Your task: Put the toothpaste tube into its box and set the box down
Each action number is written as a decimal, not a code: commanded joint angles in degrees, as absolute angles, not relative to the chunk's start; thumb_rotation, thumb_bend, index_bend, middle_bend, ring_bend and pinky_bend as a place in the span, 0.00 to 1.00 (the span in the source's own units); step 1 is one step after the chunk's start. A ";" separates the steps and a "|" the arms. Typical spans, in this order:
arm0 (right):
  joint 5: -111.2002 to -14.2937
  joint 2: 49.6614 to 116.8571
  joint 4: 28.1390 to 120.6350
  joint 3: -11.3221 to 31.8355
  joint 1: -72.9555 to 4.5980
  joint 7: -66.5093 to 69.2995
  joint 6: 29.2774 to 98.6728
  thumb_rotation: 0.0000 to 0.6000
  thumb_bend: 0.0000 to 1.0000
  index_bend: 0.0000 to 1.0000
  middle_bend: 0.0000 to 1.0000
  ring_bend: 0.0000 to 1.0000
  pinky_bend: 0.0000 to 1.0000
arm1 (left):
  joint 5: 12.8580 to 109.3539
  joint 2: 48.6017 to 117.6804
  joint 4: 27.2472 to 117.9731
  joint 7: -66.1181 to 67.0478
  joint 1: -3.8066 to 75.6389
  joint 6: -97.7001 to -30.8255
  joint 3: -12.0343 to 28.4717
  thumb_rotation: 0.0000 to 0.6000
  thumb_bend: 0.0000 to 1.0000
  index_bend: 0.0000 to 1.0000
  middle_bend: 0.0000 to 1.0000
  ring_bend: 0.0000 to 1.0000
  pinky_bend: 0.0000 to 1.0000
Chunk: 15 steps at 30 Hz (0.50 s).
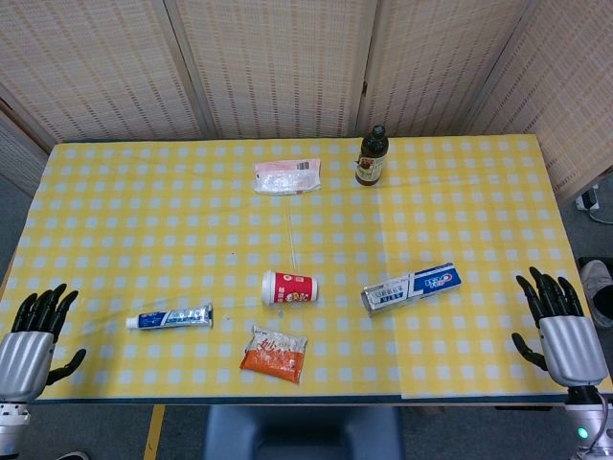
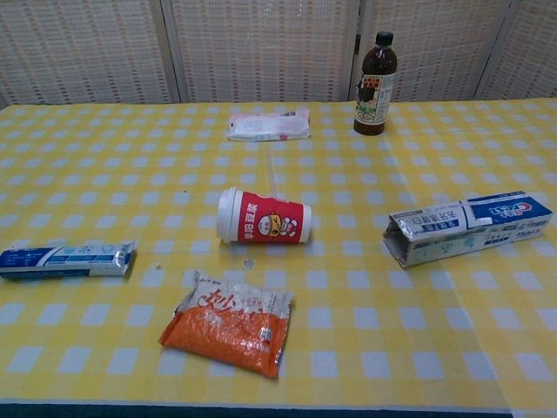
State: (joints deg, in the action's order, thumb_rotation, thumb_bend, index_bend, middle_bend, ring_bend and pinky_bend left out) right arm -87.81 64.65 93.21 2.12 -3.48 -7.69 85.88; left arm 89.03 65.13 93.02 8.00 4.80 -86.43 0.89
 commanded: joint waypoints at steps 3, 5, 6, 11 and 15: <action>-88.16 64.57 93.29 1.98 -3.30 -7.65 86.17 1.00 0.32 0.00 0.00 0.00 0.00 | 88.88 65.16 93.42 8.11 5.16 -85.10 0.40 1.00 0.30 0.05 0.06 0.05 0.00; -88.54 64.40 93.36 1.76 -3.19 -7.59 86.29 1.00 0.32 0.00 0.00 0.00 0.00 | 89.25 64.92 93.99 7.77 5.27 -84.60 -0.03 1.00 0.30 0.05 0.06 0.05 0.01; -88.72 64.34 93.43 1.70 -3.15 -7.49 86.38 1.00 0.32 0.00 0.00 0.00 0.00 | 89.57 64.85 94.11 7.72 5.31 -84.46 -0.27 1.00 0.30 0.05 0.06 0.05 0.01; -89.66 64.10 93.59 1.32 -2.90 -7.06 86.87 1.00 0.32 0.00 0.00 0.00 0.00 | 92.26 65.83 93.65 7.19 5.73 -84.88 -0.93 1.00 0.30 0.05 0.07 0.07 0.06; -89.45 64.38 93.56 1.34 -3.05 -7.58 86.37 1.00 0.32 0.00 0.00 0.00 0.00 | 92.63 65.28 95.09 7.55 6.73 -82.01 -2.05 1.00 0.31 0.06 0.14 0.18 0.23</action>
